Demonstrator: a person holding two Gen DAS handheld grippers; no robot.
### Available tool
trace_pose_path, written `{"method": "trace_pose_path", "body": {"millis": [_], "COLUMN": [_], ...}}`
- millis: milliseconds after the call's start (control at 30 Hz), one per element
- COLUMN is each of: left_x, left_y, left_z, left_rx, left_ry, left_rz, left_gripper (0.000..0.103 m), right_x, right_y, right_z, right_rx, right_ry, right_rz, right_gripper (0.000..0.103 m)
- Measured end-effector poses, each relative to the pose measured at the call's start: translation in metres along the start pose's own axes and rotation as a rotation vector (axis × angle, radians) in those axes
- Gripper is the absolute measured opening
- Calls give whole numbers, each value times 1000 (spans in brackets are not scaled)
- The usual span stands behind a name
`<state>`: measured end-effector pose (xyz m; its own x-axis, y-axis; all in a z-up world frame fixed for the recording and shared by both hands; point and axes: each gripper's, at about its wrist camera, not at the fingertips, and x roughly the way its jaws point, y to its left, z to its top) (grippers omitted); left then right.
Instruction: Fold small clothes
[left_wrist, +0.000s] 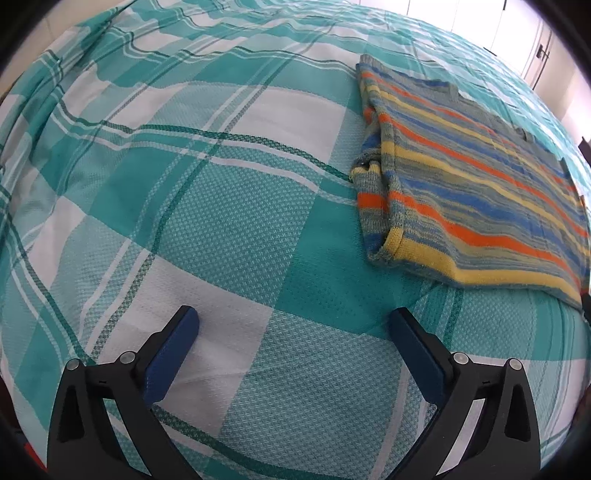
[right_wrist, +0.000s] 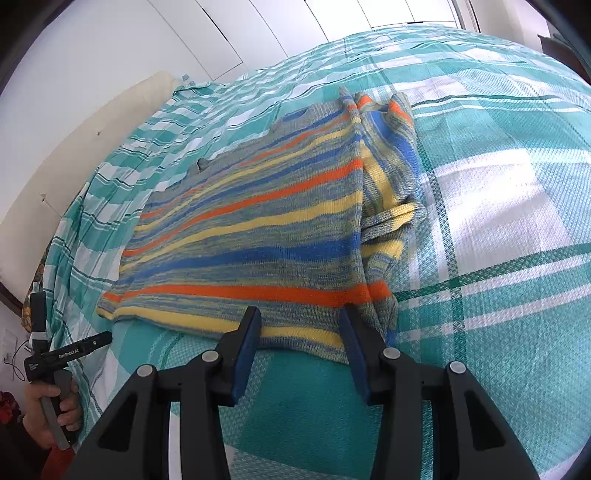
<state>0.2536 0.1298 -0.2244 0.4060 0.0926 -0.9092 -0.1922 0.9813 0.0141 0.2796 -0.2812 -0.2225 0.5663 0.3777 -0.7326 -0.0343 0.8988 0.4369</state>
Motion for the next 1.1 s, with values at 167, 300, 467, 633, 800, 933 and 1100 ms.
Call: {"method": "trace_pose_path", "body": {"millis": [167,300,467,633,800,933,1100], "left_x": [-3,-5,-25,-39,2,10,11], "left_y": [5,11,19,14,-3,-4,-1], "left_z": [-2,-8,-14,7,36,42,28], "left_rx": [-11,-15,-76,-102,-134,-127,-76], "left_ry": [-12,-43,-110,-131,-19,-44,-119], "left_rz": [-36,-80,-137,-310,-353,-397,-436], "left_gripper": [102,102,89,71,30,7,6], "right_x": [-1,-1,-1,-13,-39,3,140], "right_y": [-2,-3,-3,24,117,214,284], "right_z": [0,1,1,17,55,97,137], "right_rx": [9,10,13,-44,-144,-278,-358], "right_ry": [0,-1,2,107,218,298,396], "right_rz": [13,15,17,-81,36,101,19], "right_gripper": [45,45,45,45,45,64,63]}}
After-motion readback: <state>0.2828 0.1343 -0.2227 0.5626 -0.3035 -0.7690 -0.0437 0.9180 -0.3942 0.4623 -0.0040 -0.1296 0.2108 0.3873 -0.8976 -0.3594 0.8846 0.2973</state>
